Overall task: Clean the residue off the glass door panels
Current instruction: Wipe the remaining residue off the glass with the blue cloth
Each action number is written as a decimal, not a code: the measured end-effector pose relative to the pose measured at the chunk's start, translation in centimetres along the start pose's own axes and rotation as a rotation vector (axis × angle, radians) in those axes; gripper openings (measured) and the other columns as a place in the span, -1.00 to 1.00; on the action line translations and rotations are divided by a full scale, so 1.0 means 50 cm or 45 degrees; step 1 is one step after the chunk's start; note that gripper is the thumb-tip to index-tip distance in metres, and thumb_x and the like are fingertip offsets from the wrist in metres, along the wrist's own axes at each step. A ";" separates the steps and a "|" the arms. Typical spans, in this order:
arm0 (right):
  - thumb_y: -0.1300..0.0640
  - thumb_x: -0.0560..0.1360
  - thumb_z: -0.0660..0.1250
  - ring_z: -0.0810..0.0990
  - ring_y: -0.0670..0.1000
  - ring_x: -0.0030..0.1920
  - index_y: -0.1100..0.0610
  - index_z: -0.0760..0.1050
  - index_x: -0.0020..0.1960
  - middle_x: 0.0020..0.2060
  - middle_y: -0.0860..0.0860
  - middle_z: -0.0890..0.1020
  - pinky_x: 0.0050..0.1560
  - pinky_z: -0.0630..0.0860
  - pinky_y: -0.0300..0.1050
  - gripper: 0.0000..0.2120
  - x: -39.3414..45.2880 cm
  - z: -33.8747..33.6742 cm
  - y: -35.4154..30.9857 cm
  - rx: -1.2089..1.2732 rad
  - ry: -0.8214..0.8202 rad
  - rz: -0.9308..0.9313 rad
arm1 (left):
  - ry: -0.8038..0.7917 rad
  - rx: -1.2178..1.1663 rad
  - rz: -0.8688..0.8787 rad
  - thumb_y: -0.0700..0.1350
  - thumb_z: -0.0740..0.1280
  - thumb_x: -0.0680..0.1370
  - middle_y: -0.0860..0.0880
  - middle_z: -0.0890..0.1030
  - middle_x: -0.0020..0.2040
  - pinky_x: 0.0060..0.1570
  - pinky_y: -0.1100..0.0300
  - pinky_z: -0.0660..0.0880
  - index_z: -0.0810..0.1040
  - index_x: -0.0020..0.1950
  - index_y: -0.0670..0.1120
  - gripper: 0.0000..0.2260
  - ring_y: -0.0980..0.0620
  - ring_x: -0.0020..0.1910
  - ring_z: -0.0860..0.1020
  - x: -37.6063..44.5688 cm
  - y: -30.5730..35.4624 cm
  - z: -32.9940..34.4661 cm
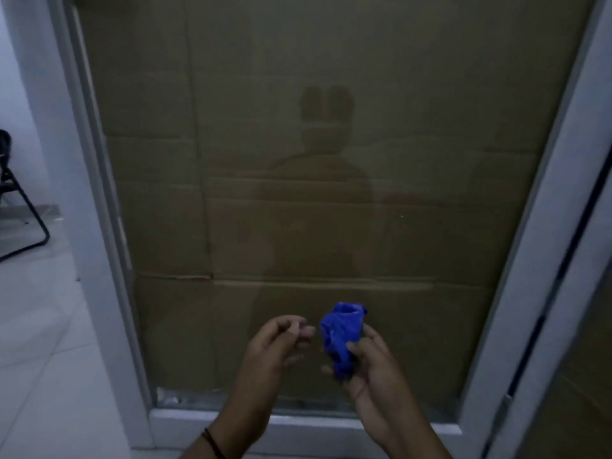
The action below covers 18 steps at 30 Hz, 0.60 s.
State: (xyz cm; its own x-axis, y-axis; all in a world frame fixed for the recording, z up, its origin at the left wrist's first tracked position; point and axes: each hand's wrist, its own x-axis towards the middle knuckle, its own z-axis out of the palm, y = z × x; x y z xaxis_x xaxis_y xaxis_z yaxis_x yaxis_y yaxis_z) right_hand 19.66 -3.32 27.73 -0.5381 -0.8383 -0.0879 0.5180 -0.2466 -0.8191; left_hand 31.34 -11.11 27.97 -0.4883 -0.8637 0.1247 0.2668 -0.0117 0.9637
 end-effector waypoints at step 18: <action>0.09 0.55 0.26 0.53 0.14 0.03 0.15 0.38 0.31 0.16 0.16 0.53 0.00 0.38 0.05 -0.64 -0.039 -0.404 -0.013 0.134 0.918 0.181 | -0.350 0.998 0.415 -0.15 0.39 0.51 0.11 0.62 -0.01 0.03 0.32 0.40 0.62 0.07 -0.01 -0.85 0.19 -0.01 0.56 0.081 -0.158 0.136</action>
State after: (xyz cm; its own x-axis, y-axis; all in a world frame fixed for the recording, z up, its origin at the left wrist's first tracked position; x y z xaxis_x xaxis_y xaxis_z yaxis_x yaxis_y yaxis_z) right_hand 6.96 8.28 16.97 -0.7455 -0.3472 -0.5689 0.6565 -0.2353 -0.7166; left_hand 21.60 -11.07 22.47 -0.6965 -0.6113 0.3757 -0.1685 0.6483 0.7425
